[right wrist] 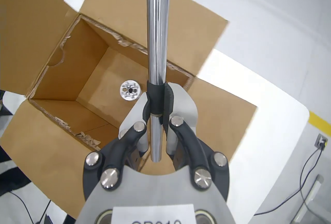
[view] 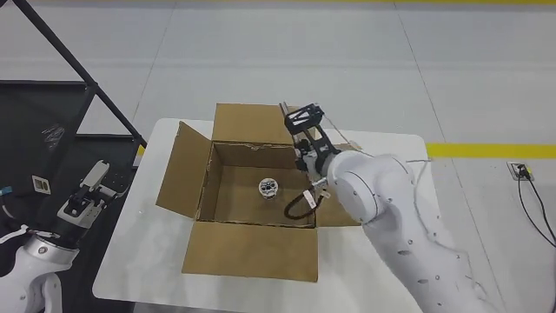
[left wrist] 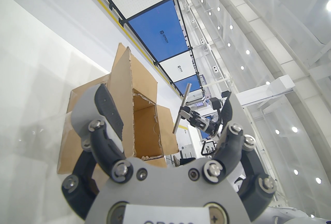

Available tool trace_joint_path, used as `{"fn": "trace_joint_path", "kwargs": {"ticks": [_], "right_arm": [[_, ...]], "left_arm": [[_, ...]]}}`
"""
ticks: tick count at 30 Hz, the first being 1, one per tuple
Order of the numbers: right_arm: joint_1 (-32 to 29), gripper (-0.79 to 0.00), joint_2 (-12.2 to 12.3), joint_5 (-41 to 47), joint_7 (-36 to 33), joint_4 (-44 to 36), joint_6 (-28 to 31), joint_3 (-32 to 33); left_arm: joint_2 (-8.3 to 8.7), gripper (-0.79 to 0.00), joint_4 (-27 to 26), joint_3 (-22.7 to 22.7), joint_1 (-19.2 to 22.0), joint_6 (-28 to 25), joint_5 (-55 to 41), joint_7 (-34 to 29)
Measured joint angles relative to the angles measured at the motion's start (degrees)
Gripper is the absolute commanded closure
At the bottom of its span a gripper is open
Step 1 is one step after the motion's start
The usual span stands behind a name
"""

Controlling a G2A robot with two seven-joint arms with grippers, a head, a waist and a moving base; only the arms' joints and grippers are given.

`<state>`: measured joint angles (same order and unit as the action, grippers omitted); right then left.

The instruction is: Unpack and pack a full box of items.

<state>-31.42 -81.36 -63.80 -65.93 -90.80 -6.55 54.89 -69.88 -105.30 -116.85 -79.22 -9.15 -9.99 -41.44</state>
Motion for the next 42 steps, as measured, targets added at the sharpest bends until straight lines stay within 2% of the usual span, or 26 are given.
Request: {"fn": "trace_joint_path", "kwargs": {"ticks": [6, 10, 14, 26, 36, 40, 42], "right_arm": [[10.0, 0.0, -4.8, 9.2, 4.2, 19.0, 5.5, -11.4], [13.6, 0.0, -7.6, 14.9, 5.7, 27.9, 10.9, -16.2], [15.8, 0.0, -10.2, 17.8, 5.7, 35.0, 13.8, -20.1], [18.1, 0.0, -17.3, 18.3, 7.8, 49.5, 16.3, -28.6], [19.4, 0.0, -22.3, 15.7, 10.3, 58.8, 16.3, -32.0], [20.0, -0.209, -23.9, 15.8, 11.2, 62.6, 16.7, -32.2], [20.3, -0.268, -24.7, 16.1, 11.8, 64.4, 17.0, -32.1]], "left_arm": [[0.0, -0.785, 0.0, 0.0, 0.0, 0.0, 0.0, 0.0], [0.0, -0.785, 0.0, 0.0, 0.0, 0.0, 0.0, 0.0], [0.0, -0.785, 0.0, 0.0, 0.0, 0.0, 0.0, 0.0], [0.0, -0.785, 0.0, 0.0, 0.0, 0.0, 0.0, 0.0], [0.0, -0.785, 0.0, 0.0, 0.0, 0.0, 0.0, 0.0], [0.0, -0.785, 0.0, 0.0, 0.0, 0.0, 0.0, 0.0], [0.0, -0.785, 0.0, 0.0, 0.0, 0.0, 0.0, 0.0]]}}
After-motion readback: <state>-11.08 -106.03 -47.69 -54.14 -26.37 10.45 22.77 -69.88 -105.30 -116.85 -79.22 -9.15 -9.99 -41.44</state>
